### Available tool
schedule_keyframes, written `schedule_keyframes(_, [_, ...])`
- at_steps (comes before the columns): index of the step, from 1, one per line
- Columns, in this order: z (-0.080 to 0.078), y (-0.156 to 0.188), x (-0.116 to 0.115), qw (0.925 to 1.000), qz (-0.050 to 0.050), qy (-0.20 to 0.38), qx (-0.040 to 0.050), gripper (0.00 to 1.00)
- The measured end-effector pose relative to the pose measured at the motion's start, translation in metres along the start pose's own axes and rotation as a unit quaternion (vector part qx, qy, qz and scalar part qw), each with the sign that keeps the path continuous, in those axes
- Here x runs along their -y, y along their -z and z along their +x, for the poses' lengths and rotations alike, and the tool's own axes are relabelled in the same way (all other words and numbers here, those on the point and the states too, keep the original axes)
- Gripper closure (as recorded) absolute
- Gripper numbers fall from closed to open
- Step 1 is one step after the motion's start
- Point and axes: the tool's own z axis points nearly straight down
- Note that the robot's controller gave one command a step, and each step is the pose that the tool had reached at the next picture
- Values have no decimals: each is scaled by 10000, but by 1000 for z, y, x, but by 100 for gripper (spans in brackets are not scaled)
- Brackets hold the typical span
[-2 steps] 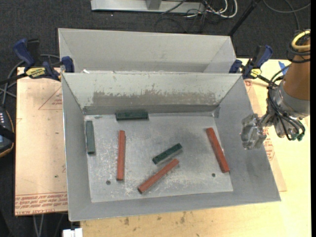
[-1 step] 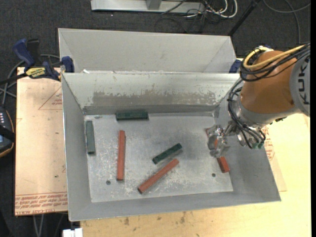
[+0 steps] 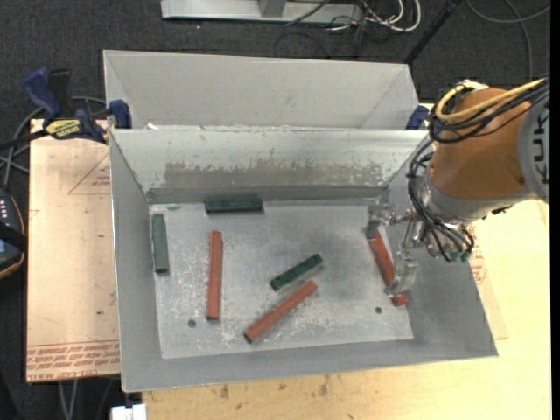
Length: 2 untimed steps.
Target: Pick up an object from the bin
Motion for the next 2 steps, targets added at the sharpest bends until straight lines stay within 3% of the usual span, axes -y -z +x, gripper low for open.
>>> schedule_keyframes(1, [3,-59,-108,10000,-25,-71,-19,0])
schedule_keyframes(2, [-28,-100,-127,9812,-6,1931,8,0])
